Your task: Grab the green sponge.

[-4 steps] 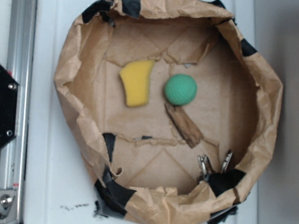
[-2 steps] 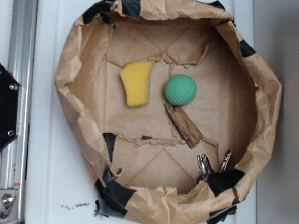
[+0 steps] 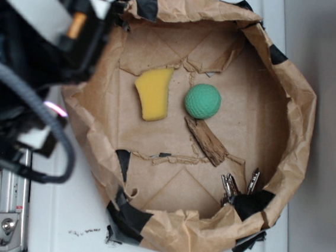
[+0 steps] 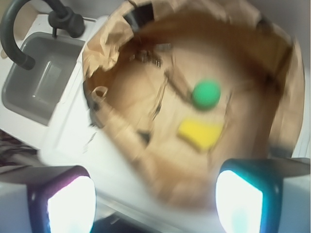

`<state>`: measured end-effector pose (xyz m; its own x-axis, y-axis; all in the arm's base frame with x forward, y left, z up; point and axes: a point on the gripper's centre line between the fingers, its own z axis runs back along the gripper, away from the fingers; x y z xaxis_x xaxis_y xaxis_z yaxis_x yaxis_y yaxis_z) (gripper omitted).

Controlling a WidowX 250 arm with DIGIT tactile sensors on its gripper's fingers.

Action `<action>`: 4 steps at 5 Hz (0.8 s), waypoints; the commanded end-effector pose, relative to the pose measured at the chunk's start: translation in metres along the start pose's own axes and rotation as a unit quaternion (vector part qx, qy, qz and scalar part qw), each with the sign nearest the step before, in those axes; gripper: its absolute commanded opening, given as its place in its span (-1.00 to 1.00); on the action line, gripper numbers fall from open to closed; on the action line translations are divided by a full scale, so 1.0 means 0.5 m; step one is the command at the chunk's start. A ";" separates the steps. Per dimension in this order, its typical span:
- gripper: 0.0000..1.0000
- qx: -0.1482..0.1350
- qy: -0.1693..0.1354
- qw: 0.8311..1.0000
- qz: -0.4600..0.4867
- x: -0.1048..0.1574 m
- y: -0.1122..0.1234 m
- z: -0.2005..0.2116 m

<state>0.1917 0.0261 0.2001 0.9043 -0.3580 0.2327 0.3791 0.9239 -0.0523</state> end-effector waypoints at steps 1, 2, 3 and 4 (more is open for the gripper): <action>1.00 0.058 0.042 0.994 -0.076 0.018 0.089 -0.107; 1.00 0.106 0.072 0.990 -0.067 0.020 0.139 -0.192; 1.00 0.176 0.079 0.979 -0.072 0.031 0.136 -0.240; 1.00 0.176 0.079 0.979 -0.072 0.031 0.136 -0.240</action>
<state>0.2481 0.0668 0.0704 0.8815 -0.4711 0.0330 0.4419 0.8475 0.2941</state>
